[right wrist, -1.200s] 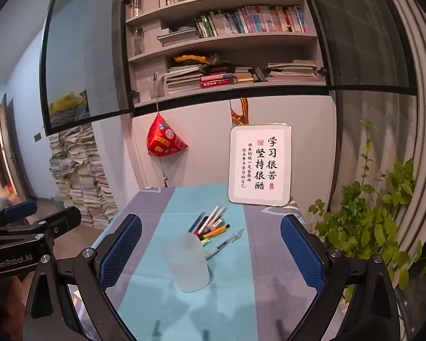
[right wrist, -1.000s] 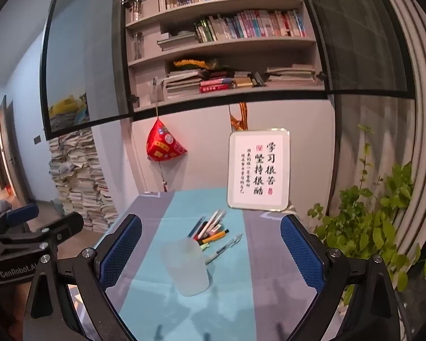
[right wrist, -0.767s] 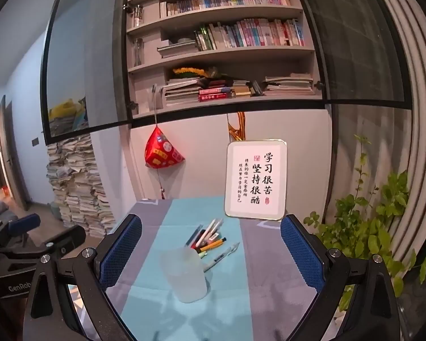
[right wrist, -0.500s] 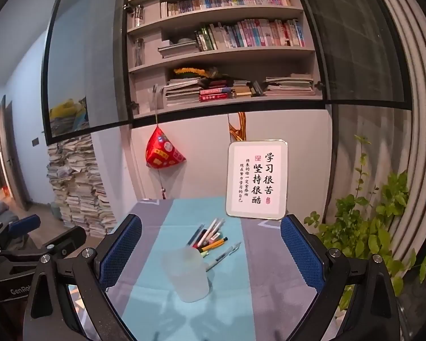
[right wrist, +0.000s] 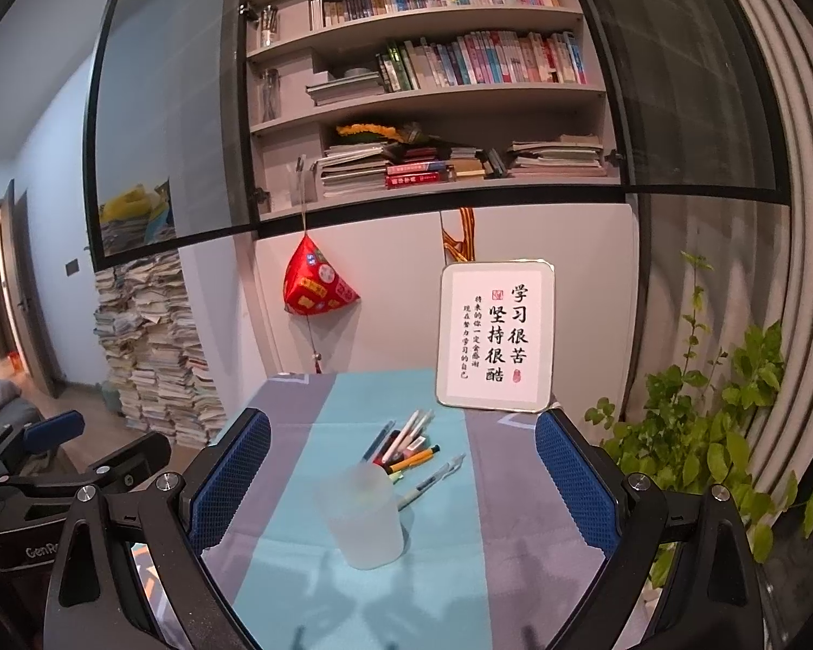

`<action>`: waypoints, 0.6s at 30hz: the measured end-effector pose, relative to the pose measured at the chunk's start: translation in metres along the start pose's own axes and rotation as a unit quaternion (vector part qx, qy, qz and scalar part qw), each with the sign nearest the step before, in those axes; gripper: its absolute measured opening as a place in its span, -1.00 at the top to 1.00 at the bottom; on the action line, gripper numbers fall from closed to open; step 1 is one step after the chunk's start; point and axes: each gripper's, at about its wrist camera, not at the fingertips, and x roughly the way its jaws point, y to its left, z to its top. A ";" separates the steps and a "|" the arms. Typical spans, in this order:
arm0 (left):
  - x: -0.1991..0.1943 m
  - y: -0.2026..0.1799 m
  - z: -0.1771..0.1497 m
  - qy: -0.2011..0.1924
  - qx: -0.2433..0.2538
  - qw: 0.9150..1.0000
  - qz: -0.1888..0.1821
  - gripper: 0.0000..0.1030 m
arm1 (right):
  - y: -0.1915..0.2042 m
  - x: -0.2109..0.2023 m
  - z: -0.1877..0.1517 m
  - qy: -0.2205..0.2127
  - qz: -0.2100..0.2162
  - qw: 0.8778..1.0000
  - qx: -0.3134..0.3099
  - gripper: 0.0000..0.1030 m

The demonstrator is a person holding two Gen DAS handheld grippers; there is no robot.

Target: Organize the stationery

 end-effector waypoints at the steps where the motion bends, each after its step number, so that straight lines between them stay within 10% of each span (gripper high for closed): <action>1: 0.001 0.000 0.000 0.001 0.001 1.000 0.000 -0.98 | 0.000 0.000 -0.001 0.001 0.001 1.000 0.000 -0.92; 18: 0.003 0.000 -0.004 -0.001 0.002 1.000 -0.003 -0.98 | 0.002 0.006 0.000 0.013 0.008 1.000 -0.002 -0.92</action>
